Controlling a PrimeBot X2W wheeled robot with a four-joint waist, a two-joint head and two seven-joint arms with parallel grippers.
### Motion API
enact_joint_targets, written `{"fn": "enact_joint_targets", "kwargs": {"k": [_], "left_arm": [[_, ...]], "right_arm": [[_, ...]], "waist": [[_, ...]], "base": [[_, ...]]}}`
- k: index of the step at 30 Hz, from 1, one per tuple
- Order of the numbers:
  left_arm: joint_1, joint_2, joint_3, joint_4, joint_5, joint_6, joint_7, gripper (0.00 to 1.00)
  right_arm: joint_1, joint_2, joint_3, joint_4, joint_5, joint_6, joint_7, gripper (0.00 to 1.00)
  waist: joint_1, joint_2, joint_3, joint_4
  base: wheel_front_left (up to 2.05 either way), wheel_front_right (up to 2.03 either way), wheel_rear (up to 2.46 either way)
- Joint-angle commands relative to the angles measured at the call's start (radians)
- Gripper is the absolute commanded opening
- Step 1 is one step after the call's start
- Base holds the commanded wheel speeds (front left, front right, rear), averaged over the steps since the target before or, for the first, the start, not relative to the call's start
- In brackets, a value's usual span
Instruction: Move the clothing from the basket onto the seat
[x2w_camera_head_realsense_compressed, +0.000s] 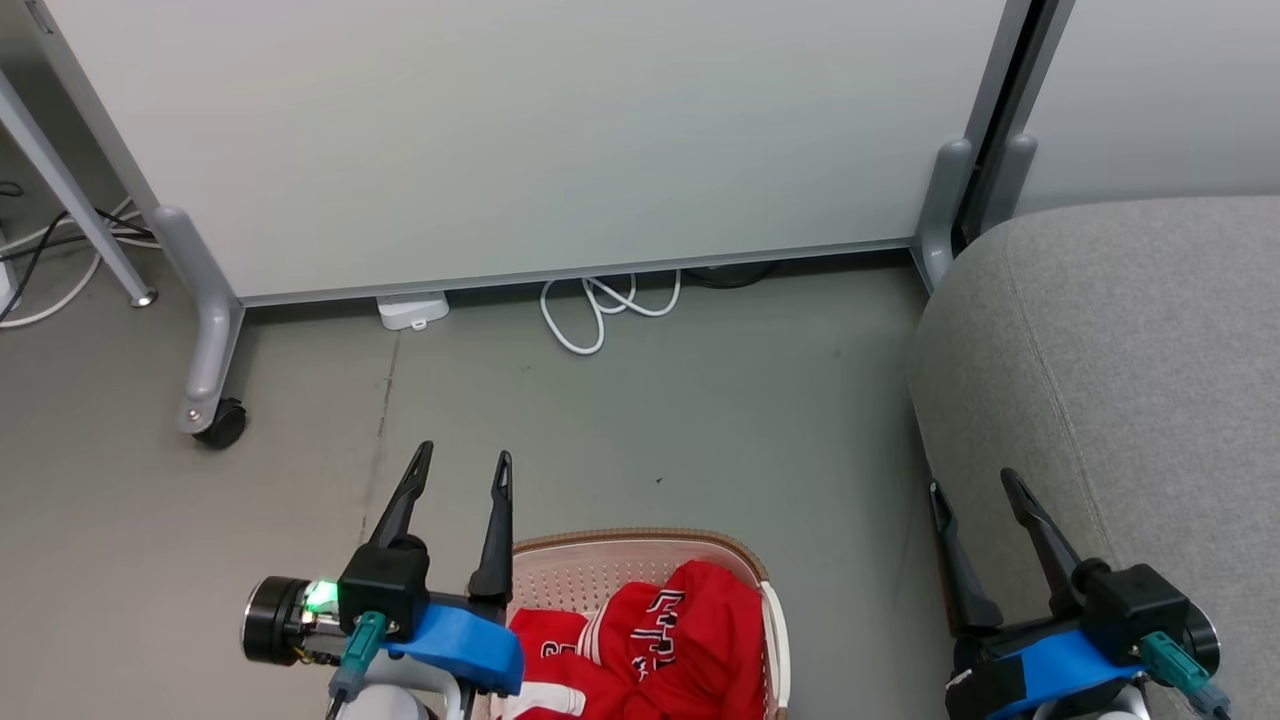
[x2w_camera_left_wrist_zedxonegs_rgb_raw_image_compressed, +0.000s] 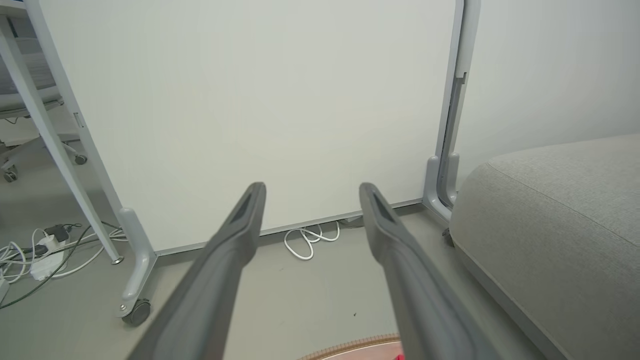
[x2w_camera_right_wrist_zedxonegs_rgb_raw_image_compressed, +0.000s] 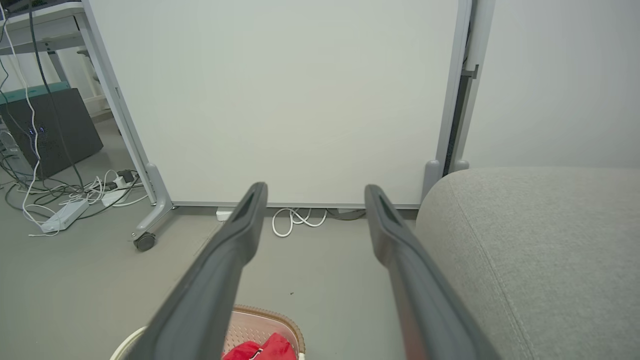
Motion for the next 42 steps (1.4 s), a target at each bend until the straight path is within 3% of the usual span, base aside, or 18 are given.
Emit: {"fn": "enact_joint_targets", "kwargs": {"k": [1, 9, 19, 31, 42], "left_arm": [[-0.022, 0.005, 0.002, 0.009, 0.008, -0.011, -0.004, 1.00], [-0.133, 0.029, -0.026, 0.116, 0.043, -0.070, -0.003, 1.00], [-0.316, 0.066, -0.141, 0.357, 0.091, -0.119, -0.003, 1.00], [-0.499, 0.089, -0.337, 0.727, 0.161, -0.129, -0.002, 1.00], [-0.616, 0.096, -0.553, 0.924, 0.147, -0.127, 0.074, 1.00]], "right_arm": [[-0.003, -0.005, -0.002, -0.005, -0.009, 0.002, -0.004, 1.00], [-0.046, -0.005, -0.003, -0.027, -0.027, 0.002, -0.004, 1.00], [-0.153, -0.005, 0.002, -0.061, -0.048, 0.002, -0.003, 1.00], [-0.254, -0.021, 0.021, -0.093, -0.035, 0.002, -0.003, 1.00], [-0.326, -0.033, 0.036, -0.118, -0.028, 0.002, -0.003, 1.00]], "waist": [[0.0000, 0.0000, 0.008, -0.006], [0.0000, 0.0000, 0.088, -0.034], [0.0000, 0.0000, 0.260, -0.098], [0.0000, 0.0000, 0.432, -0.148], [0.0000, 0.0000, 0.555, -0.168]], "base": [[0.00, 0.00, 0.00], [0.00, 0.00, 0.00], [0.00, 0.00, 0.00], [0.00, 0.00, 0.00], [0.00, 0.00, 0.00]]}}
